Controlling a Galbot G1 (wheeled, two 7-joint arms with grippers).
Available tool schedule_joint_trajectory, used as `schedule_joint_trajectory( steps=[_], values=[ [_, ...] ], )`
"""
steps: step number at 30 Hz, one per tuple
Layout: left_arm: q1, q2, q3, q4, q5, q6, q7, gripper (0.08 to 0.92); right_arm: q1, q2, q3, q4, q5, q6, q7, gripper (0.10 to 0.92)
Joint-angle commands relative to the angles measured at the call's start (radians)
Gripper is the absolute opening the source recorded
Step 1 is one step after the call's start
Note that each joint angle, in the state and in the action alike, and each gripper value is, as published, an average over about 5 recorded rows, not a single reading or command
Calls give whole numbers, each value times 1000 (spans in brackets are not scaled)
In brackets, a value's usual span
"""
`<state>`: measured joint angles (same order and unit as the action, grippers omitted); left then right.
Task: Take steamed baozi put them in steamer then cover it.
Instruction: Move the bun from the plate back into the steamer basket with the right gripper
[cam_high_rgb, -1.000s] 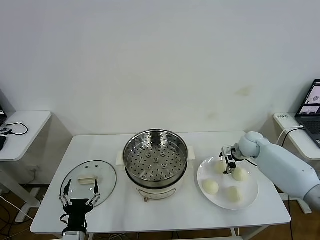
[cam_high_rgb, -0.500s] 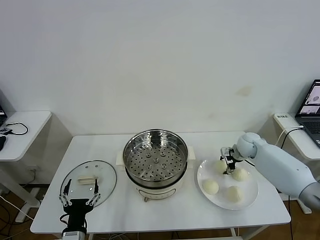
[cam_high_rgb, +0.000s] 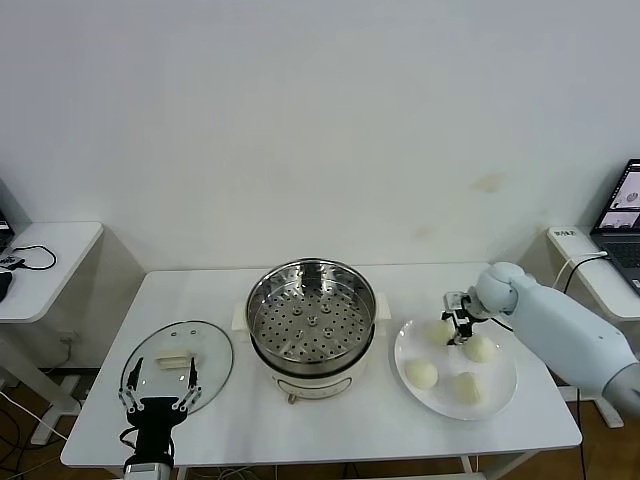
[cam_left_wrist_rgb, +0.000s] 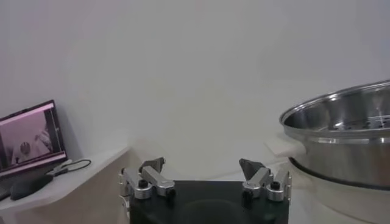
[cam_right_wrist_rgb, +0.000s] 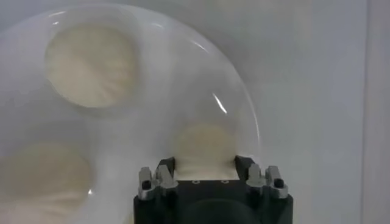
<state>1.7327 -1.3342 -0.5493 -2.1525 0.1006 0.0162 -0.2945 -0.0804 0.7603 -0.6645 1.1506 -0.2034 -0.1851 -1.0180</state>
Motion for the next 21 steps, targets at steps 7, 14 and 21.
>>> schedule_joint_trajectory(
  steps=[7, 14, 21],
  values=[
    [-6, 11, 2, 7, -6, 1, 1, 823, 384, -143, -213, 191, 260, -8, -19, 628],
    [-11, 26, 2, 10, -20, 2, 3, 823, 668, -22, -412, 228, 408, -25, -10, 628],
    [-24, 28, 0, 13, -27, 1, 3, 823, 759, 159, -497, 214, 506, -18, 34, 628]
  ],
)
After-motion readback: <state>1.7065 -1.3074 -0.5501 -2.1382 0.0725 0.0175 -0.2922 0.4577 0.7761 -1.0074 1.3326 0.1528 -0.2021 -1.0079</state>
